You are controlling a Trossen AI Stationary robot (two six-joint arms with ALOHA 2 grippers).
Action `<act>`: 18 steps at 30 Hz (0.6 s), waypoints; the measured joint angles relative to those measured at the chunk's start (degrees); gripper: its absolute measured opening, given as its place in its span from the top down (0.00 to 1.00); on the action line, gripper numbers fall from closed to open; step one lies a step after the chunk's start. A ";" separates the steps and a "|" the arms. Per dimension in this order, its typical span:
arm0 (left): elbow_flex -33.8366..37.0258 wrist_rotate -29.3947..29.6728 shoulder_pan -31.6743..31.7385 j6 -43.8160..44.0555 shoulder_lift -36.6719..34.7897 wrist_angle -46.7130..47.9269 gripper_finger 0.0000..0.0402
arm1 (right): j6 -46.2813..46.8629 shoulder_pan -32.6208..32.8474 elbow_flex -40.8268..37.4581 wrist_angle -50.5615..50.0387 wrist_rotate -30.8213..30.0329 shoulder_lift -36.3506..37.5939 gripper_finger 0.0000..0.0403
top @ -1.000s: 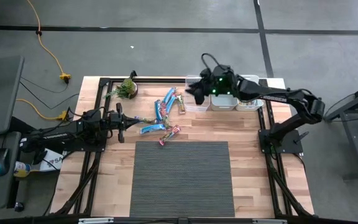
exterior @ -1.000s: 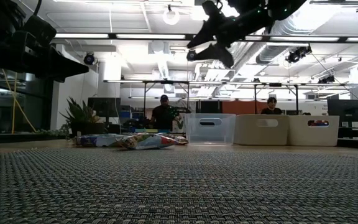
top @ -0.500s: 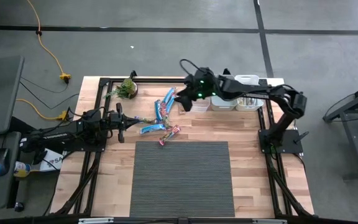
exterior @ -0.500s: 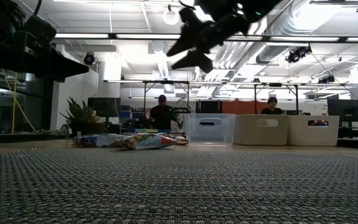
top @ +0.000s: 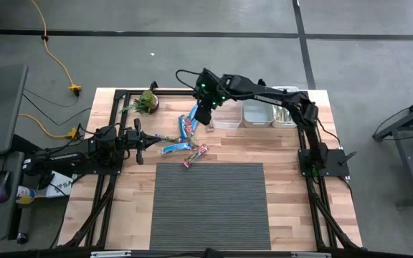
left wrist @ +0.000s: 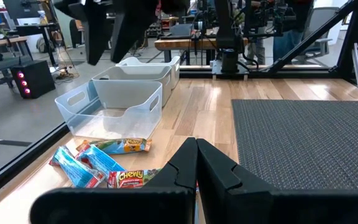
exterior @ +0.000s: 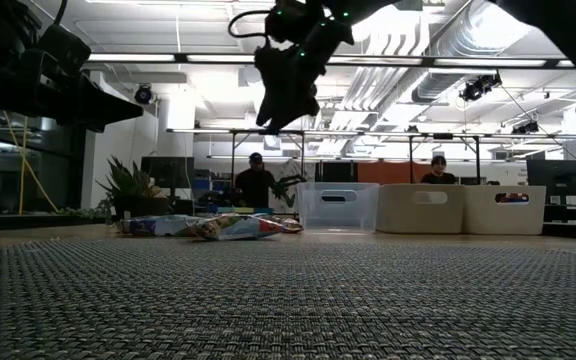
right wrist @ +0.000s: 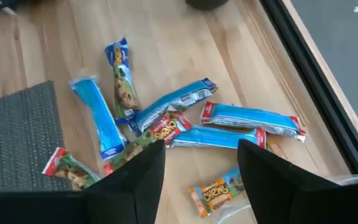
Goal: Pick and place Granola Bars by type
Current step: Put the yellow granola bar into the white bin
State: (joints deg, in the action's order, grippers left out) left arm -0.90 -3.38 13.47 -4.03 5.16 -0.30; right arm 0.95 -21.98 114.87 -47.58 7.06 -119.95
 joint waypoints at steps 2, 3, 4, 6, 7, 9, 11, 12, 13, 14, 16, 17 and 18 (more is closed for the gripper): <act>0.02 0.00 0.00 0.01 -0.01 -0.02 1.00 | -0.02 -0.24 1.62 -1.08 -0.74 -1.24 0.54; 0.00 0.00 -0.01 0.01 -0.01 -0.02 1.00 | 0.06 -0.47 2.09 -1.52 -1.16 -1.79 0.54; 0.01 0.00 0.00 0.00 0.00 -0.01 1.00 | 0.39 -0.68 2.46 -1.84 -1.47 -2.33 0.54; 0.02 0.00 0.00 0.00 0.01 -0.02 1.00 | 1.89 -1.03 3.13 -2.22 -2.31 -3.42 0.54; 0.00 0.00 0.00 0.02 0.00 0.00 1.00 | 2.61 -1.27 3.45 -2.43 -2.55 -3.99 0.54; 0.01 0.01 0.00 0.01 0.00 -0.01 1.00 | 3.46 -1.46 3.58 -2.29 -2.62 -4.70 0.54; 0.02 0.00 0.00 0.00 -0.01 -0.02 1.00 | 4.02 -1.44 3.58 -1.81 -2.76 -5.34 0.54; 0.00 0.00 0.00 0.01 0.00 -0.02 1.00 | 4.60 -1.39 3.58 -1.72 -3.25 -5.74 0.54; 0.01 0.00 -0.02 0.01 -0.01 -0.02 1.00 | 5.48 -1.38 3.58 -1.37 -3.72 -6.14 0.54; 0.02 0.00 0.00 0.00 0.00 -0.02 1.00 | 6.60 -1.38 3.58 -0.74 -3.73 -6.61 0.54; 0.00 0.00 0.00 0.01 0.00 -0.02 1.00 | 9.52 -1.49 3.58 1.31 -3.79 -7.40 0.54; 0.02 0.00 -0.02 0.00 0.00 -0.02 1.00 | 11.38 -1.62 3.58 2.49 -4.18 -7.70 0.54; 0.02 0.00 -0.02 0.00 -0.01 -0.02 1.00 | 13.72 -1.70 3.58 3.51 -5.09 -7.95 0.54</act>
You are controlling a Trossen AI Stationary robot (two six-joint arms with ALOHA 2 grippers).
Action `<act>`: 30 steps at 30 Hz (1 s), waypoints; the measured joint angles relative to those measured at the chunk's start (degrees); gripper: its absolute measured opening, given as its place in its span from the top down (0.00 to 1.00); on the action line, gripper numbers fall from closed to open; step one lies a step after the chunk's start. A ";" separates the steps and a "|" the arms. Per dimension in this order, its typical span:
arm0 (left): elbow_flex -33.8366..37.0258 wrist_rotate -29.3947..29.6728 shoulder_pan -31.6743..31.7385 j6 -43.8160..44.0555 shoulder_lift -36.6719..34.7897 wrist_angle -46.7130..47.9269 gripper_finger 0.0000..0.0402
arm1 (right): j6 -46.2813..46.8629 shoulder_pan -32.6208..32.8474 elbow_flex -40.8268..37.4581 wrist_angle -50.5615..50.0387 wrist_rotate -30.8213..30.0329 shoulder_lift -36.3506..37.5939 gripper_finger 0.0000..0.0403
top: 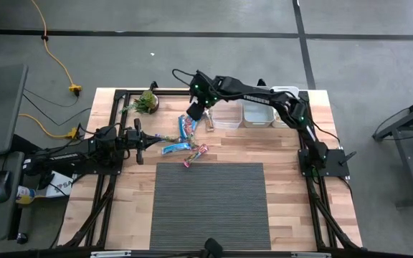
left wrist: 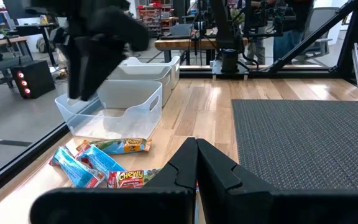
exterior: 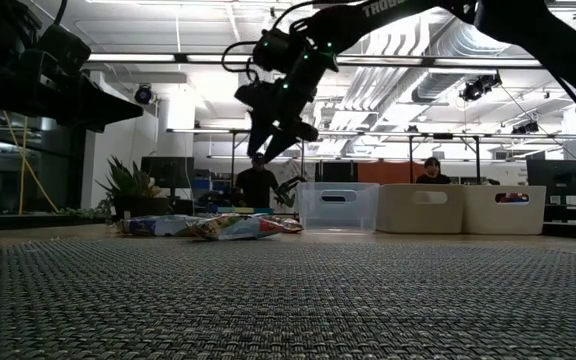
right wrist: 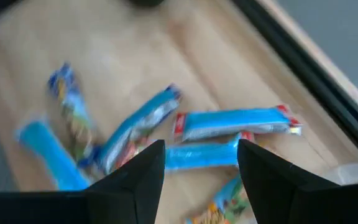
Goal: Pick and place Granola Bars by type
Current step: Put the yellow granola bar into the white bin
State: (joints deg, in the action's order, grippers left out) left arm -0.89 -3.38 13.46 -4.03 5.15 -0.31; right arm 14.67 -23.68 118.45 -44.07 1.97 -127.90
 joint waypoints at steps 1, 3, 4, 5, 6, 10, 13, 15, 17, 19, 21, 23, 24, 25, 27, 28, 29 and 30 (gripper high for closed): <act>0.00 0.00 0.02 0.02 0.01 0.00 1.00 | 2.29 0.00 0.00 0.78 -1.20 -0.33 0.54; 0.00 0.00 0.02 0.02 0.02 0.00 1.00 | 7.73 -0.11 -0.10 0.47 -5.14 -0.52 0.54; -0.02 0.00 0.01 0.02 0.01 0.00 1.00 | 9.83 -0.17 -0.61 0.37 -7.52 -0.52 0.54; -0.01 0.00 0.02 0.02 0.00 0.00 1.00 | 11.02 -0.22 -1.04 0.38 -9.13 -0.52 0.54; 0.00 0.00 0.01 0.01 0.01 0.00 1.00 | 12.16 -0.34 -1.25 0.13 -10.16 -0.52 0.54; 0.00 0.00 0.02 0.02 0.00 0.02 1.00 | 14.37 -0.76 -1.31 2.34 -7.83 -0.57 0.54; 0.00 0.00 0.01 0.01 0.02 0.00 1.00 | 15.44 -0.68 -1.29 3.30 -7.56 -0.57 0.54; -0.02 0.00 0.02 0.02 0.00 0.00 1.00 | 16.93 -0.66 -1.31 2.96 -7.19 -0.57 0.54; -0.02 0.00 0.02 0.02 0.00 0.00 1.00 | 18.52 -0.66 -1.29 3.40 -5.50 -0.97 0.54; -0.02 0.00 0.00 0.02 0.02 0.00 1.00 | 19.86 -0.48 -1.29 3.37 -3.62 -1.75 0.54; 0.00 0.00 0.01 0.01 0.00 0.01 1.00 | 20.62 -0.06 -1.29 3.15 -3.47 -3.18 0.54; 0.00 0.00 0.00 0.01 0.00 0.01 1.00 | 21.49 0.37 -1.31 2.38 -3.42 -4.59 0.54; -0.02 0.00 0.00 0.02 0.00 0.00 1.00 | 21.78 0.52 -1.31 2.24 -3.14 -5.17 0.54; -0.02 0.00 0.01 0.01 0.01 0.02 1.00 | 22.35 0.69 -1.31 2.20 -3.13 -5.80 0.54; 0.00 0.00 0.02 0.02 0.02 0.00 1.00 | 22.81 0.97 -1.31 1.95 -2.82 -6.81 0.54; 0.00 0.00 0.02 0.02 0.02 0.00 1.00 | 22.83 1.03 -1.31 1.83 -2.80 -7.36 0.54; 0.00 0.00 0.01 0.00 0.01 0.00 1.00 | 22.85 1.01 -1.31 1.55 -2.66 -7.72 0.54; -0.02 0.01 0.01 0.00 0.02 0.00 1.00 | 22.85 0.97 -1.31 1.05 -2.74 -8.10 0.54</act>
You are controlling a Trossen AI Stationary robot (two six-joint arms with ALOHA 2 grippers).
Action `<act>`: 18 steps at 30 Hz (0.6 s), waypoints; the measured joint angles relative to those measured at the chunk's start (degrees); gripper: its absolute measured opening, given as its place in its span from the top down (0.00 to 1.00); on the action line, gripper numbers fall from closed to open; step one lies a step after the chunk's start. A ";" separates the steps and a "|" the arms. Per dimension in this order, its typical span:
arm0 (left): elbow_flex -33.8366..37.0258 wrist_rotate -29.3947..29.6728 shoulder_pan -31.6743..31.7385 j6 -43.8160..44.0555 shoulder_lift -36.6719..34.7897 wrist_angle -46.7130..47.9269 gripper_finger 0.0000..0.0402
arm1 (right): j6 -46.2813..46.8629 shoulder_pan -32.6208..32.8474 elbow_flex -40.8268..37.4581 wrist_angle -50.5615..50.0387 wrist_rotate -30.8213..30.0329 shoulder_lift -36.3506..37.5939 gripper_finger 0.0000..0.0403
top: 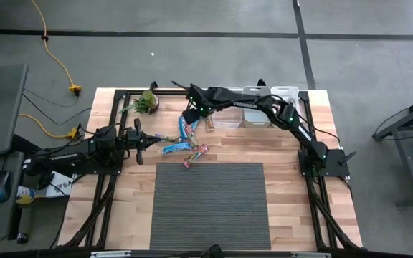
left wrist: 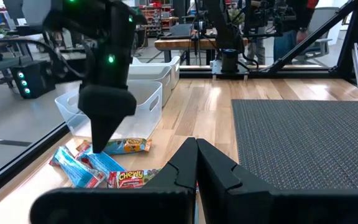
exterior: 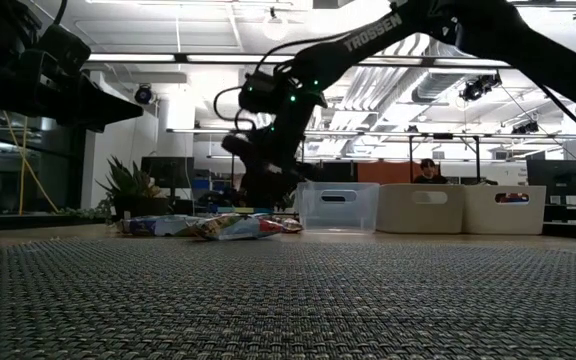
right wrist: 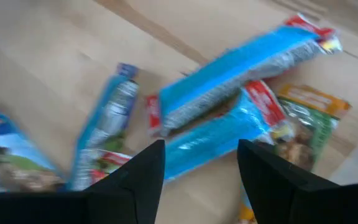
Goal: Pick and place Granola Bars by type
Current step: Put the yellow granola bar into the white bin
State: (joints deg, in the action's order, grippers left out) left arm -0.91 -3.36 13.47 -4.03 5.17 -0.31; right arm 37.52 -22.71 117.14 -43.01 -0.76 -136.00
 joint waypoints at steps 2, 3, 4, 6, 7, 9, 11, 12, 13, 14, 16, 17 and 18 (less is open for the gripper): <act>0.01 -0.01 0.00 0.00 -0.01 0.00 1.00 | 0.00 -0.06 0.00 -0.90 -0.14 -0.21 0.54; 0.02 -0.01 0.00 0.02 -0.02 -0.01 1.00 | 0.00 -0.06 0.00 -1.18 -0.31 -0.21 0.54; 0.00 -0.01 -0.01 0.00 0.00 0.01 1.00 | -0.02 -0.06 0.00 -1.39 -0.70 -0.18 0.54; 0.02 -0.01 0.01 0.00 -0.02 0.02 1.00 | -0.24 -0.14 0.00 -1.89 -2.09 -0.16 0.54; 0.00 -0.01 -0.01 0.00 -0.02 -0.01 1.00 | -0.24 -0.25 0.00 -2.17 -2.31 -0.18 0.54; 0.02 -0.01 -0.01 0.00 -0.02 0.01 1.00 | -0.28 -0.55 0.00 -2.63 -1.63 -0.18 0.54; 0.00 -0.01 0.00 0.00 -0.01 -0.01 1.00 | -0.31 -0.71 0.00 -4.22 -1.14 -0.18 0.54; 0.02 -0.01 0.01 0.00 0.00 -0.01 1.00 | -0.31 -0.79 0.00 -5.19 -1.19 -0.24 0.54; 0.00 -0.01 0.01 0.00 -0.02 -0.01 1.00 | -0.31 -0.83 0.00 -5.86 -1.39 -0.28 0.54; 0.02 -0.01 0.01 0.01 -0.02 0.00 1.00 | -0.31 -0.86 0.00 -6.37 -1.72 -0.29 0.54; 0.02 -0.01 -0.01 0.00 0.00 0.00 1.00 | -0.34 -0.89 0.00 -7.18 -2.17 -0.29 0.54; 0.02 -0.01 0.01 0.02 -0.01 -0.01 1.00 | -0.35 -0.89 0.00 -7.27 -2.17 -0.29 0.54; 0.00 -0.01 -0.01 0.00 -0.02 0.02 1.00 | -0.42 -0.89 0.00 -7.26 -2.13 -0.29 0.54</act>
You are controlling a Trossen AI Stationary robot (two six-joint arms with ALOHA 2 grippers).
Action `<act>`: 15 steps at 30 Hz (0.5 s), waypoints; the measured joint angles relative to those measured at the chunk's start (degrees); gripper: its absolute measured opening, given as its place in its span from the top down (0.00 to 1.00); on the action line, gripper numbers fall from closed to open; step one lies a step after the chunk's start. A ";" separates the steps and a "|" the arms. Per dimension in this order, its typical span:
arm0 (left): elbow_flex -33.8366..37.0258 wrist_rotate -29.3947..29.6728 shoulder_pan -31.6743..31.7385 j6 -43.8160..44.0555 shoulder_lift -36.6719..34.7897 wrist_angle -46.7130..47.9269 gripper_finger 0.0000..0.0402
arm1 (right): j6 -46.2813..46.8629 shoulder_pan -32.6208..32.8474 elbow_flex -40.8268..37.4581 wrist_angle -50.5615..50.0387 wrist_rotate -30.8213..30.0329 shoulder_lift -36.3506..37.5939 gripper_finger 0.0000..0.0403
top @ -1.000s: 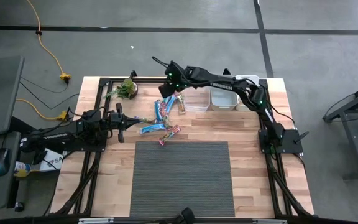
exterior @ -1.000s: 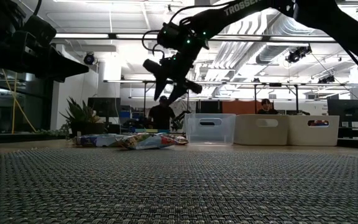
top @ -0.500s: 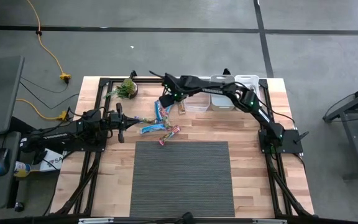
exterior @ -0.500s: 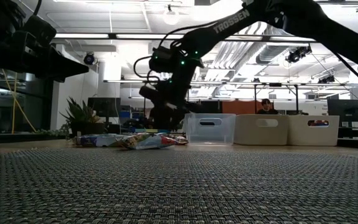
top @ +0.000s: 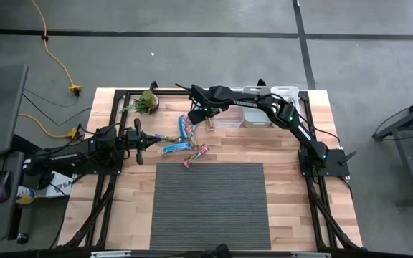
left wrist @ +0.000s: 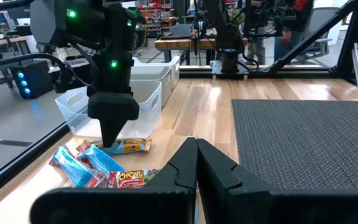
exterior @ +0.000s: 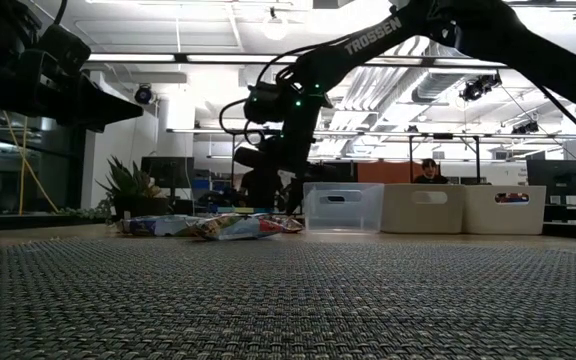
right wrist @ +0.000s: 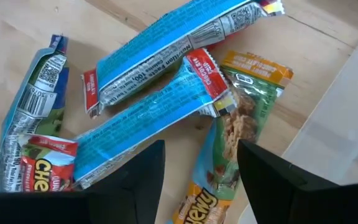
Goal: Pick and place Granola Bars by type
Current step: Put the yellow granola bar into the white bin
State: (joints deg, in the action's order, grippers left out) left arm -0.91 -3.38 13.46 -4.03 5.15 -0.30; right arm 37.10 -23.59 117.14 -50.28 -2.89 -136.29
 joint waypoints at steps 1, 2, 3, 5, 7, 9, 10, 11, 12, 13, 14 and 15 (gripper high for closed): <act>0.02 0.00 0.01 0.01 0.00 -0.01 1.00 | -0.04 0.00 0.00 0.02 0.04 0.00 0.54; 0.02 0.00 0.00 0.02 0.00 -0.01 1.00 | -0.04 0.00 0.00 0.02 0.02 0.00 0.54; 0.02 0.00 0.01 0.02 0.01 -0.02 1.00 | -0.02 0.00 0.00 -0.02 -0.02 0.00 0.54; 0.02 0.00 -0.01 0.00 0.00 -0.02 1.00 | -0.04 0.00 0.00 -0.40 -0.09 0.00 0.54; 0.02 0.00 0.01 0.00 0.02 -0.02 1.00 | -0.01 0.00 0.00 -0.77 -0.17 0.00 0.54; 0.02 0.00 0.01 0.01 0.02 -0.01 1.00 | 0.05 -0.02 0.00 -1.18 -0.55 0.00 0.54; 0.02 0.00 0.01 0.01 0.00 -0.02 1.00 | 0.02 -0.02 0.00 -1.29 -0.77 0.00 0.54; 0.02 0.00 -0.01 0.02 0.00 -0.02 1.00 | 0.00 -0.02 0.00 -1.29 -0.85 0.00 0.54; 0.02 0.00 0.01 0.02 0.00 0.00 1.00 | 0.00 -0.03 0.00 -1.30 -0.88 0.00 0.54; 0.01 0.00 0.01 0.01 0.00 -0.02 1.00 | 0.00 -0.02 0.00 -1.31 -0.92 0.00 0.54; 0.02 0.00 0.01 0.02 0.01 -0.02 1.00 | -0.01 -0.02 0.00 -1.31 -1.16 -0.01 0.54; 0.01 0.00 0.00 0.01 0.01 0.00 1.00 | -0.02 -0.02 0.00 -1.31 -1.43 -0.01 0.54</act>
State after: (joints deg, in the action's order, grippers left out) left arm -0.90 -3.38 13.46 -4.03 5.15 -0.30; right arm 37.08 -23.62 117.14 -51.59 -4.32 -136.30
